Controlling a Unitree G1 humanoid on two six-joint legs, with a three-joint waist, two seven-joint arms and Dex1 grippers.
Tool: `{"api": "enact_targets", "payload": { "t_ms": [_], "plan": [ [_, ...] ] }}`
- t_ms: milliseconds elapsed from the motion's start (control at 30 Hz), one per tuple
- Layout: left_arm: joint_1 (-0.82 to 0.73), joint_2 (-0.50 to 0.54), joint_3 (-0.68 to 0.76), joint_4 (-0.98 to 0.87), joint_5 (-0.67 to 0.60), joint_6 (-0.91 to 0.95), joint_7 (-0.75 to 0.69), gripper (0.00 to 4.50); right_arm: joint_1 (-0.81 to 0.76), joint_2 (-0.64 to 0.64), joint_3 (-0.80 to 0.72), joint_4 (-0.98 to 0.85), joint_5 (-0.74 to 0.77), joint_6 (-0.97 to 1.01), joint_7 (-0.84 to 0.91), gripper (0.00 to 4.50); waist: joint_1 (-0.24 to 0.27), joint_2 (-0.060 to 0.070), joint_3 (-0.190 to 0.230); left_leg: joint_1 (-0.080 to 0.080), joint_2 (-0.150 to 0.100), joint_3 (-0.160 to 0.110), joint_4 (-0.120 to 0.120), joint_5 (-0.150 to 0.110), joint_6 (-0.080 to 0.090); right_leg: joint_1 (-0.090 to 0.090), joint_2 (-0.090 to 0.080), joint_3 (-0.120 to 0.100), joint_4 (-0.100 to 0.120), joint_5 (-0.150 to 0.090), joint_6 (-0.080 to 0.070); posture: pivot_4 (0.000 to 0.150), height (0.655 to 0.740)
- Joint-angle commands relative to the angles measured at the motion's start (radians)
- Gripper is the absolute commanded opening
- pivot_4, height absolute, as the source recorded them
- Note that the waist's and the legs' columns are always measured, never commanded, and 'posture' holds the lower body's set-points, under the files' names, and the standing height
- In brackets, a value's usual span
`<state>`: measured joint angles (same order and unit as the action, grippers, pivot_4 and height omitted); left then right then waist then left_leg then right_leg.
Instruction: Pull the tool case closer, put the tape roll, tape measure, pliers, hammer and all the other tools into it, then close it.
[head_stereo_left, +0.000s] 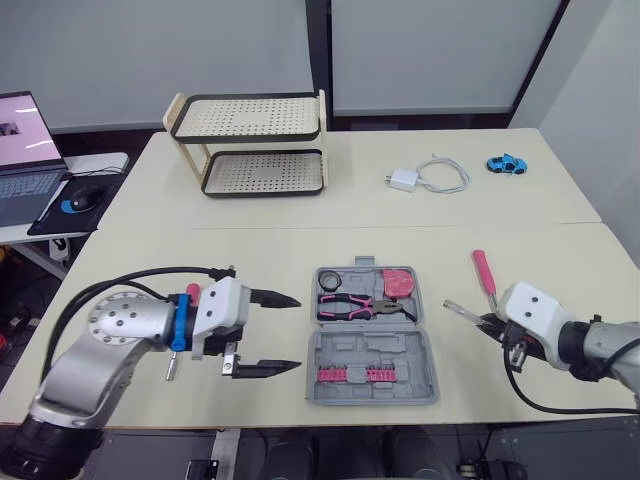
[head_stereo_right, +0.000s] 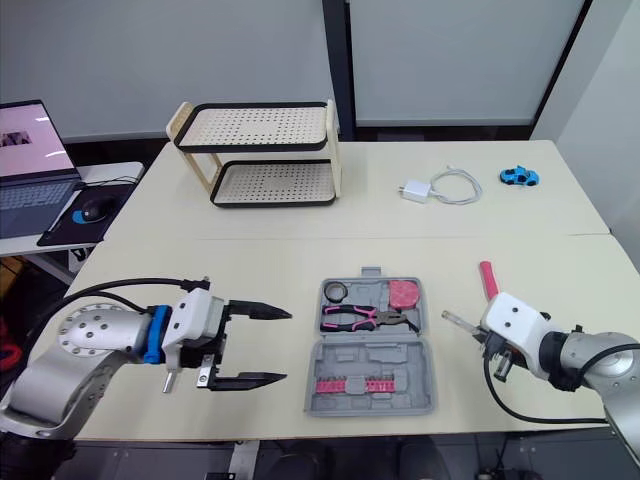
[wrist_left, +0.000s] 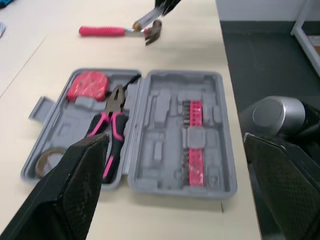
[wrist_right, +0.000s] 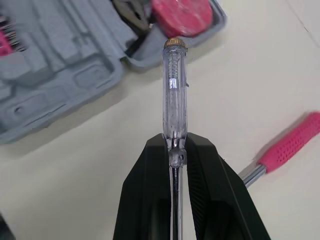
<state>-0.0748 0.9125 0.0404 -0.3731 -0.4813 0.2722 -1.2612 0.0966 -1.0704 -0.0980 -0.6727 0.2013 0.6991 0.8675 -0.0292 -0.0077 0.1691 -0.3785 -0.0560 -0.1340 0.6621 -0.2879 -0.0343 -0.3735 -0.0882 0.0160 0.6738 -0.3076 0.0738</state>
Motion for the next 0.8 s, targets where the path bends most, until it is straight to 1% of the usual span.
{"api": "enact_targets", "payload": {
  "t_ms": [33, 100, 200, 333, 533, 667, 800],
  "plan": [
    [0.023, 0.054, 0.026, 0.032, 0.043, -0.046, -0.037, 4.5, -0.114, -0.062, 0.111, -0.091, 0.025, 0.051, 0.078, 0.17, -0.001, 0.0, 0.0, 0.0, 0.0, 0.0, 0.0, 0.0, 0.0, 0.0, 0.0, 0.0, 0.0, 0.0, 0.0, 0.15, 0.74],
    [0.034, 0.065, 0.018, 0.047, 0.065, -0.072, -0.047, 4.5, -0.217, -0.059, 0.225, -0.094, 0.007, 0.081, 0.097, 0.17, -0.001, 0.0, 0.0, 0.0, 0.0, 0.0, 0.0, 0.0, 0.0, 0.0, 0.0, 0.0, 0.0, 0.0, 0.0, 0.15, 0.74],
    [0.062, 0.073, 0.012, 0.042, 0.077, -0.094, -0.066, 4.5, -0.4, 0.019, 0.393, -0.055, -0.023, 0.154, 0.096, 0.17, -0.003, -0.001, 0.001, -0.001, 0.0, 0.0, 0.0, 0.0, 0.0, -0.001, 0.0, 0.0, -0.001, 0.0, 0.0, 0.15, 0.74],
    [0.083, 0.067, 0.007, 0.039, 0.093, -0.121, -0.07, 4.5, -0.567, 0.122, 0.566, 0.009, -0.071, 0.198, 0.103, 0.17, -0.002, -0.002, 0.001, -0.003, 0.0, 0.0, 0.0, 0.0, 0.0, -0.003, -0.001, 0.0, 0.0, 0.0, 0.0, 0.15, 0.74],
    [0.075, 0.051, -0.011, 0.041, 0.099, -0.131, -0.065, 4.5, -0.674, 0.234, 0.732, 0.116, -0.141, 0.18, 0.106, 0.17, 0.001, -0.002, 0.001, -0.004, -0.001, 0.0, 0.0, 0.0, 0.0, -0.005, -0.002, 0.0, 0.0, 0.0, 0.0, 0.15, 0.74],
    [0.069, 0.045, -0.022, 0.044, 0.104, -0.137, -0.063, 4.5, -0.713, 0.299, 0.794, 0.19, -0.178, 0.154, 0.107, 0.17, -0.001, -0.002, 0.001, -0.004, -0.001, 0.0, 0.0, 0.0, 0.0, -0.007, -0.001, 0.001, 0.002, 0.0, 0.0, 0.15, 0.74],
    [0.065, 0.042, -0.03, 0.043, 0.107, -0.141, -0.062, 4.5, -0.742, 0.359, 0.819, 0.241, -0.2, 0.133, 0.11, 0.17, -0.002, -0.002, 0.001, -0.004, -0.001, 0.0, 0.0, 0.0, 0.0, -0.009, -0.001, 0.001, 0.004, 0.0, 0.0, 0.15, 0.74]
  ]
}}
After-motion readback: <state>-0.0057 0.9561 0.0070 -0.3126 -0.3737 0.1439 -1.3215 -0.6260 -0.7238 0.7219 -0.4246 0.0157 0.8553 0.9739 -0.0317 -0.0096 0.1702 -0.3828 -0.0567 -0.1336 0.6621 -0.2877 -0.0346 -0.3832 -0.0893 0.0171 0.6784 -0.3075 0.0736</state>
